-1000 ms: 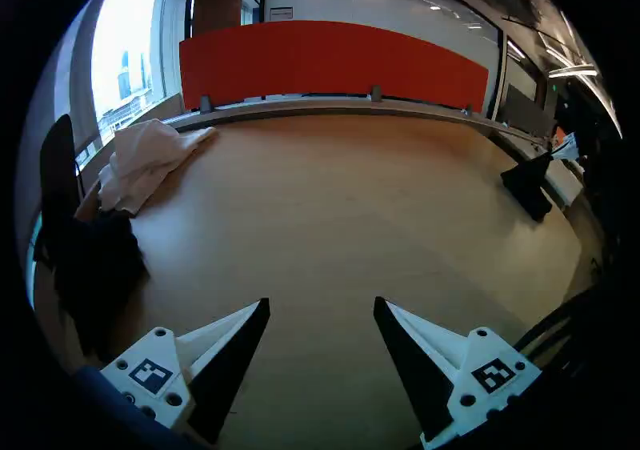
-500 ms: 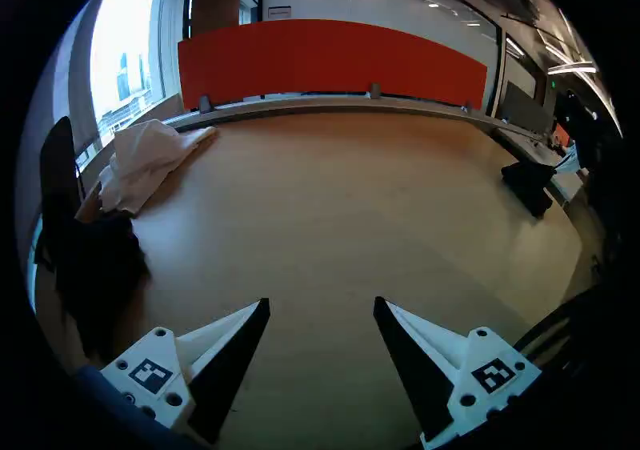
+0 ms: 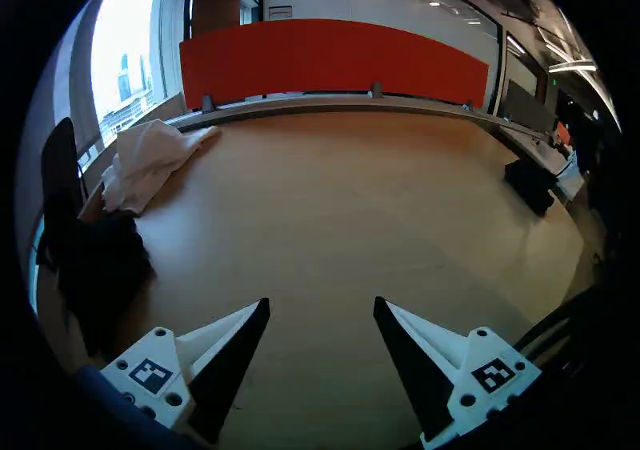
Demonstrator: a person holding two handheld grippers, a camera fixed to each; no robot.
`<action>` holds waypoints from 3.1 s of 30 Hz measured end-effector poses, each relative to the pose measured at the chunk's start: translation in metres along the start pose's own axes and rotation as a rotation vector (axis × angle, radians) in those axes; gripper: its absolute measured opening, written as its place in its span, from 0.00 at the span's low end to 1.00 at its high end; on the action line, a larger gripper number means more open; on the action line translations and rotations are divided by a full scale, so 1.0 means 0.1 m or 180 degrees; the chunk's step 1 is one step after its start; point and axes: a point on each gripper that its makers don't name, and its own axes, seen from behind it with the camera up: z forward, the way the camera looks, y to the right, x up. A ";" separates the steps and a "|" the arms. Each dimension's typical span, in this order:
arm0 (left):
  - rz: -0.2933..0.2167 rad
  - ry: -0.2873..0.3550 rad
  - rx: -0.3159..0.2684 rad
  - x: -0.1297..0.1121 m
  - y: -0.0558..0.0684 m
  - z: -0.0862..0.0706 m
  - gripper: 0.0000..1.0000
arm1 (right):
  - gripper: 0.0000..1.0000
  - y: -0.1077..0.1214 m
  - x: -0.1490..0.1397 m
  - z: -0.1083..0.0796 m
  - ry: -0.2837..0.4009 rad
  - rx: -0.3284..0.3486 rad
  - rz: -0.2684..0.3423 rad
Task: Fold towel
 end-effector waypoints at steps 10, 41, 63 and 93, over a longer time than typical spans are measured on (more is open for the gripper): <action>0.0012 -0.0014 0.0029 -0.01 -0.02 -0.01 0.97 | 0.04 0.01 -0.19 0.13 -0.0160 0.0007 0.0078; 0.0053 -0.0023 0.0021 0.03 0.06 0.00 0.97 | 0.08 -0.06 -0.46 0.42 -0.0473 -0.0004 0.0129; 0.0044 0.0010 0.0012 0.06 0.06 -0.01 0.97 | 1.00 -0.15 -0.39 0.20 -0.0263 0.0016 0.0239; -0.0087 0.0063 0.0032 0.06 -0.03 -0.03 0.97 | 1.00 -0.37 0.19 0.04 0.0314 0.0016 0.1796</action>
